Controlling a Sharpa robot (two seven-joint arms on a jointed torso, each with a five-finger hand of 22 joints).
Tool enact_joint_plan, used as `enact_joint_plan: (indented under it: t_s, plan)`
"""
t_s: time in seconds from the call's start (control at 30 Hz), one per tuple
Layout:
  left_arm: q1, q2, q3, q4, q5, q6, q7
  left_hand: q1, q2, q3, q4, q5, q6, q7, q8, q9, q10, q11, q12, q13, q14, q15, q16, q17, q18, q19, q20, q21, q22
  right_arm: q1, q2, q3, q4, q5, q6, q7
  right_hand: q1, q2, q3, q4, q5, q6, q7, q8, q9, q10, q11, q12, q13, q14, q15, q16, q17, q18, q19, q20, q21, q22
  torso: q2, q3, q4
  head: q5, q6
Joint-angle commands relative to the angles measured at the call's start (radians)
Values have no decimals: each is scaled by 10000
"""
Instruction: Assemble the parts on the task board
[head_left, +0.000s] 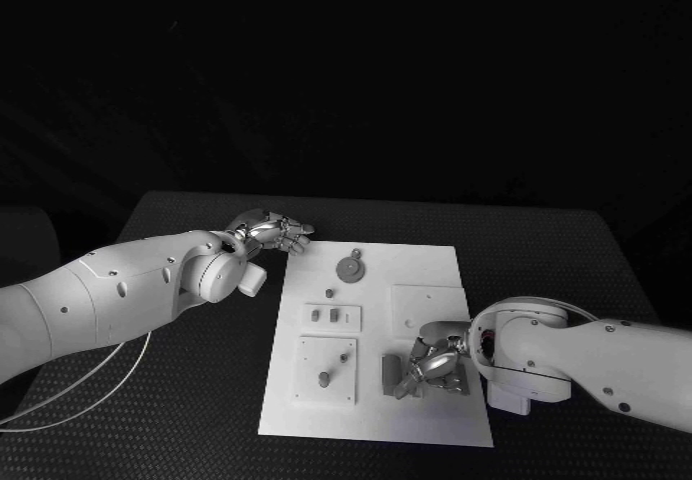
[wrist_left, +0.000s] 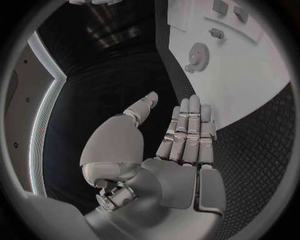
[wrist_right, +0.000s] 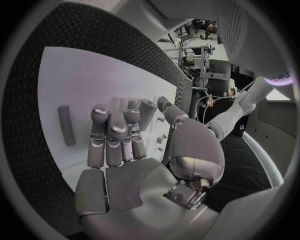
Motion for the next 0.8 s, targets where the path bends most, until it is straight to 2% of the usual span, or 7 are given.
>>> enact_joint_plan:
  t_s: [0.03,0.2,0.47,0.67,0.7,0.73,0.8]
  plan:
    - [5,12,5,21,41,129,54,-87,17,0,61,-45,-74,-30,58,-18,-98,5,44,-17,69,-12,-55,14,105,88,6,-42,13,-6,52,-3,-45,-277,258,121,187,99,-152,-171,24,112,-8,28,17,39,-84,-37,11,9,-69,-49,25,296,-66,-20,-28,42,0,-1,3,4,-22]
    - [5,4,5,27,41,133,57,-93,20,-1,69,-48,-76,-29,58,-19,-100,6,46,-18,71,-12,-61,22,104,89,6,-45,16,-7,102,-4,-88,-383,184,64,447,327,-193,-361,-33,217,-34,47,25,87,-115,-47,8,44,-87,-72,49,296,-31,-19,-32,32,-3,-9,8,-4,-39]
    - [5,-3,5,34,41,131,59,-95,20,-2,74,-49,-78,-29,60,-20,-101,5,47,-18,72,-12,-66,29,105,90,5,-48,18,-10,186,-5,-201,-432,39,5,604,526,91,-153,-56,324,-69,71,46,174,-148,-57,4,90,-109,-85,72,296,40,-15,-35,9,2,-6,10,16,-55]
    - [5,-11,5,34,41,137,56,-95,21,-1,76,-49,-78,-29,61,-20,-101,5,49,-19,73,-13,-70,35,105,90,5,-50,20,-12,252,-5,-288,-412,-39,78,437,878,273,222,-59,403,-89,84,54,229,-167,-66,5,117,-113,-89,93,296,73,4,-30,5,-4,-9,5,10,-64]
    - [5,-12,5,36,41,137,58,-95,22,-1,76,-49,-78,-29,62,-20,-101,5,49,-19,74,-13,-71,37,105,90,5,-51,21,-13,273,-5,-308,-422,-50,83,247,1230,378,533,-64,437,-94,89,54,249,-173,-71,3,121,-113,-96,94,296,84,20,-40,-7,-5,-8,1,18,-66]
    - [5,-12,5,37,41,138,58,-95,21,-1,77,-49,-78,-29,62,-20,-101,5,49,-19,74,-13,-71,37,105,90,5,-51,21,-13,289,-5,-325,-422,-57,85,207,1375,520,655,-56,454,-110,87,52,267,-185,-63,11,128,-120,-90,105,296,76,14,-40,-2,-5,-8,1,18,-66]
    - [5,-11,5,37,41,140,57,-94,21,-1,77,-49,-78,-29,62,-20,-101,5,50,-19,74,-13,-73,39,105,90,5,-52,22,-16,315,-5,-356,-457,-60,62,205,1340,662,687,-58,468,-117,80,50,281,-195,-55,27,135,-130,-79,124,296,70,3,-16,22,-1,-4,3,25,-69]
